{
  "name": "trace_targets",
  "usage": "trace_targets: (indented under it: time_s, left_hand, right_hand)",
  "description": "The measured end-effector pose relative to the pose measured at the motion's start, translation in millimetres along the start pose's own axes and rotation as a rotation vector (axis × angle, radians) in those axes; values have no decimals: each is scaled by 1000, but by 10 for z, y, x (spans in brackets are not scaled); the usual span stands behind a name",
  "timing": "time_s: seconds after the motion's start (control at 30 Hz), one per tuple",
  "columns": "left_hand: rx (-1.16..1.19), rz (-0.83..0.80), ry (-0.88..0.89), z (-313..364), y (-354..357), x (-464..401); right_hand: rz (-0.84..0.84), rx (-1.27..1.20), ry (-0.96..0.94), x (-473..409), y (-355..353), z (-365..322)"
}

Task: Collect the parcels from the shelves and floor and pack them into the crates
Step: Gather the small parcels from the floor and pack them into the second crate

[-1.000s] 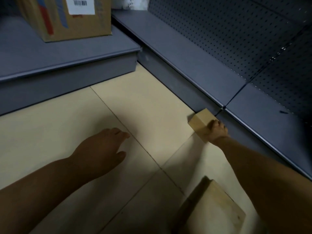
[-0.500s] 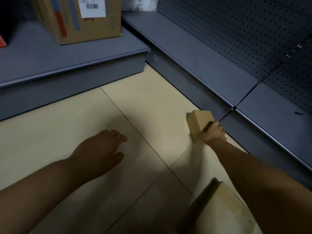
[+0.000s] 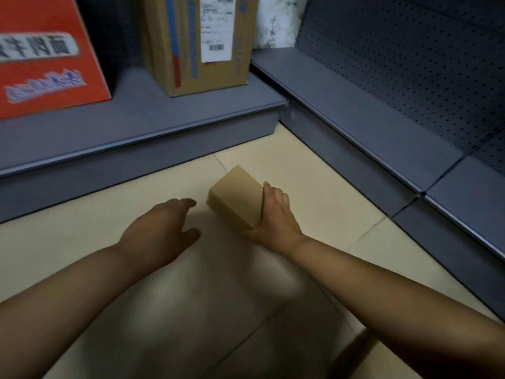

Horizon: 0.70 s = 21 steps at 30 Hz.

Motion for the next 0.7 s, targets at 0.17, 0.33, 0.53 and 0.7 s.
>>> trace_targets:
  time_s: [0.17, 0.33, 0.53, 0.7]
  left_hand:
    - [257, 97, -269, -463, -398, 193]
    - [897, 88, -502, -731, -652, 611]
    - [1034, 179, -538, -1004, -1036, 1084]
    - [1103, 281, -514, -1169, -1216, 1343]
  right_hand:
    - [25, -36, -305, 185, -102, -893]
    - [67, -96, -499, 371, -151, -1508]
    - [-49, -436, -305, 452, -73, -1846]
    - [-327, -795, -84, 506, 67, -2093]
Point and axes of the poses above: each hand's wrist, its own x-axis away from the middle knuckle, its own y-axis out of the palm, z = x × y, the point moved 6 cm from there along -x, towards the middle knuckle, and after that the axes turned 12 degrees about x, right-handed, at the moved point
